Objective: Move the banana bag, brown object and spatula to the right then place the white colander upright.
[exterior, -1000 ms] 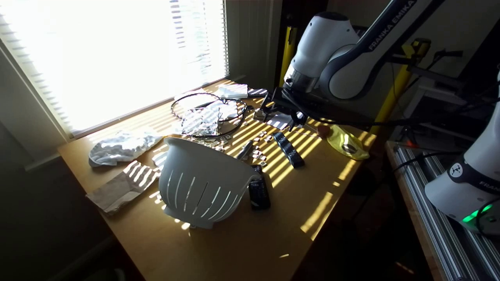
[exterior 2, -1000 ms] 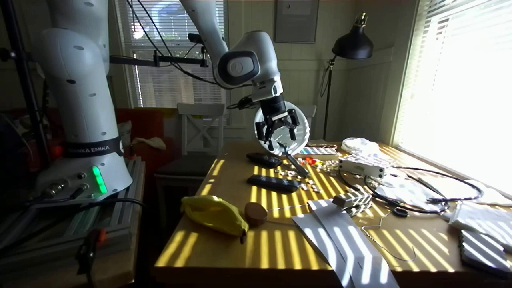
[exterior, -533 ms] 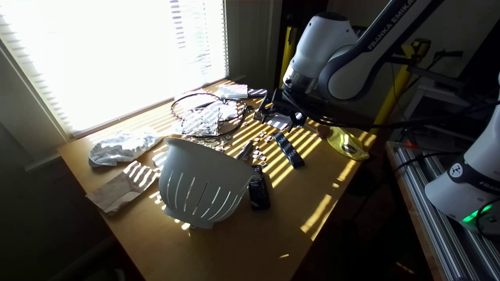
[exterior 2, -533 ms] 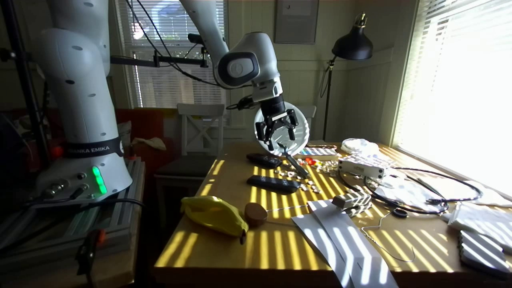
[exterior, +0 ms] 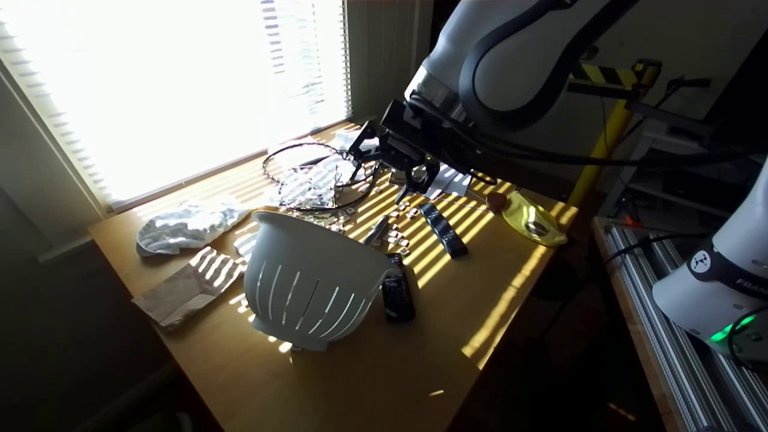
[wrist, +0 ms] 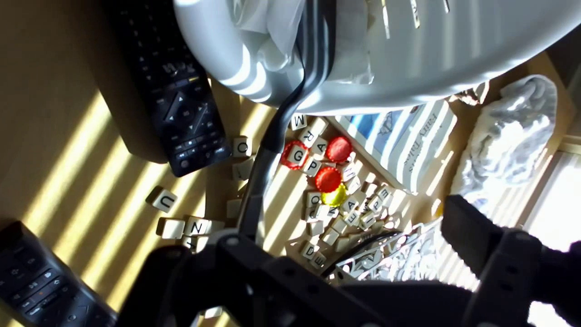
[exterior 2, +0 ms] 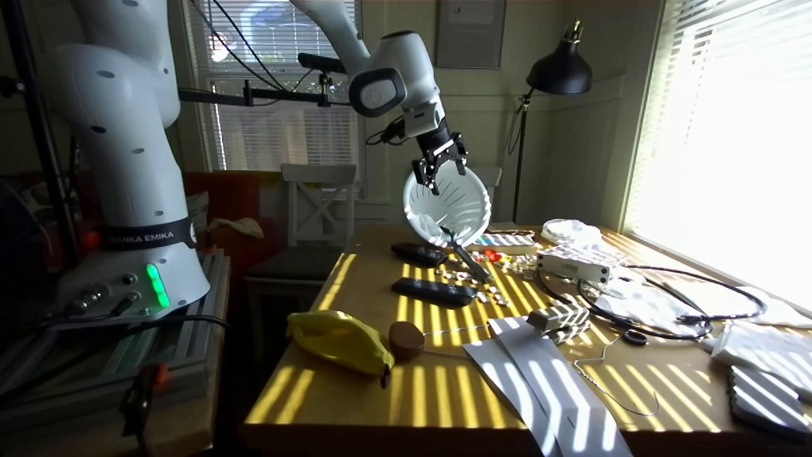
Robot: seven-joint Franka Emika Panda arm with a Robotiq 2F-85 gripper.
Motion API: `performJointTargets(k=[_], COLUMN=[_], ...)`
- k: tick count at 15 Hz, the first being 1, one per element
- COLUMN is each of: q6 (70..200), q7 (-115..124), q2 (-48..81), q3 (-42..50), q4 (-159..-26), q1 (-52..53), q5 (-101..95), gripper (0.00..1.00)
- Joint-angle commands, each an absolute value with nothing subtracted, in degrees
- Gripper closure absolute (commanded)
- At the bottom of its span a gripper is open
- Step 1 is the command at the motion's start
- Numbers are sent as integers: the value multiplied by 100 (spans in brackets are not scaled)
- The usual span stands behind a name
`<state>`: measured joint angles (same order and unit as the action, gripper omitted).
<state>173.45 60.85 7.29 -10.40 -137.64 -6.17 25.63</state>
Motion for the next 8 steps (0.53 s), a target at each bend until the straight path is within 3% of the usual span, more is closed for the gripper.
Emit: performJointTargets(k=[1,8], q6=[17353,17402], q7=[5089,4472], q2=[883,2356], q3=[-1527,-1417], q4=[-13381,-12607], q1=[-951,-1165], q5=[3514,3696], gripper=[0,0])
